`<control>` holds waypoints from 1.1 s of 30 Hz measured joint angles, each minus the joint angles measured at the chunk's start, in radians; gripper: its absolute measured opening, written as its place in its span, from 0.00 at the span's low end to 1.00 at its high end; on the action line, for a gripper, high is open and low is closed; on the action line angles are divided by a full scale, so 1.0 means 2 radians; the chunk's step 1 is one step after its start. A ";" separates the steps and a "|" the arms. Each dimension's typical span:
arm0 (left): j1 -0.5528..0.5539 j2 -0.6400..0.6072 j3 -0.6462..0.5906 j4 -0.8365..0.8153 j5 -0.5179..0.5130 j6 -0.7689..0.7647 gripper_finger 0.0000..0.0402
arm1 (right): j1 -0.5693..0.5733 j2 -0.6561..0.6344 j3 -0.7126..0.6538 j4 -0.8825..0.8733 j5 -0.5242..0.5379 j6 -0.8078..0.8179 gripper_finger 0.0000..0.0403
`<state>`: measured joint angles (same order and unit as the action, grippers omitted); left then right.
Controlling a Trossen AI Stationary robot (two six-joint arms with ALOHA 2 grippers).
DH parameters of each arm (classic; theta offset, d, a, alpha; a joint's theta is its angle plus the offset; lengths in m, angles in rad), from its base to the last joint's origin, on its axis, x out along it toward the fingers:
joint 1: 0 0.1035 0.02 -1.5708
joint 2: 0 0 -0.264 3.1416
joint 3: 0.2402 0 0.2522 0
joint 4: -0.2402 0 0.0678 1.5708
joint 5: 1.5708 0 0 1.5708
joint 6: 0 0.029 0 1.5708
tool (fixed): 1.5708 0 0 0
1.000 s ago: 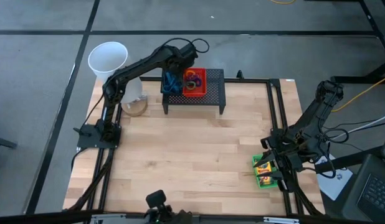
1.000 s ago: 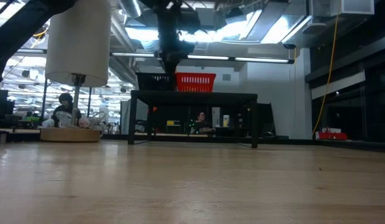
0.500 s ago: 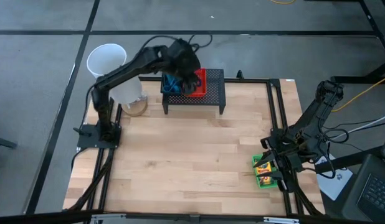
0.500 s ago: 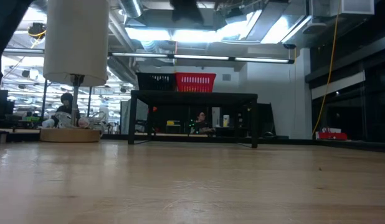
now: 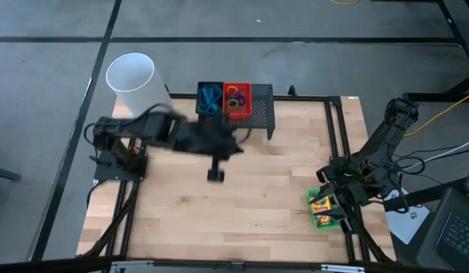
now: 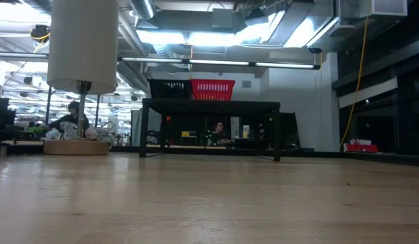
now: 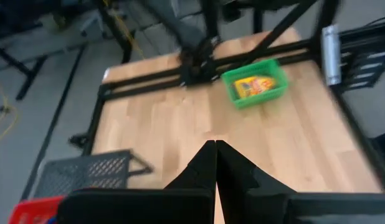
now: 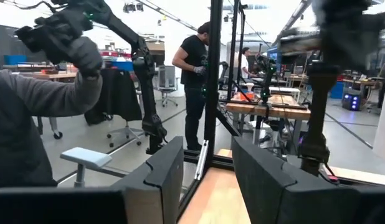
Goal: Pick & Place Office Desk Supplies
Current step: Put the green bin filled with crayon boxes on the shelf
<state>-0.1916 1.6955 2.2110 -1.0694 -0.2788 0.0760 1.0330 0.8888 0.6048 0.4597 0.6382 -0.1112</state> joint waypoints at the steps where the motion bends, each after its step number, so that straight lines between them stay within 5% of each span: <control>1: -0.018 0.000 0.000 0.004 -0.010 -0.004 0.01 | -0.001 0.000 0.000 0.000 0.001 0.000 0.34; 8: -0.125 -0.003 -0.043 0.024 -0.141 -0.008 0.01 | -0.026 0.037 0.000 0.002 0.060 0.001 0.34; 14: -0.151 -0.068 -0.172 0.059 -0.190 -0.063 0.01 | -0.064 0.089 0.000 0.005 0.132 0.000 0.34; 25: -0.219 -0.273 -0.579 0.421 -0.203 -0.072 0.01 | -0.121 0.107 0.000 0.044 0.129 0.004 0.34; 33: -0.286 -0.312 -0.804 0.676 -0.268 -0.083 0.01 | -0.145 0.111 0.000 0.017 0.107 0.127 0.34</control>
<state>-0.7641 1.0705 0.6025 0.2831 -0.8154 -0.0906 0.7437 1.1109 0.6048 0.4932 0.8525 0.1427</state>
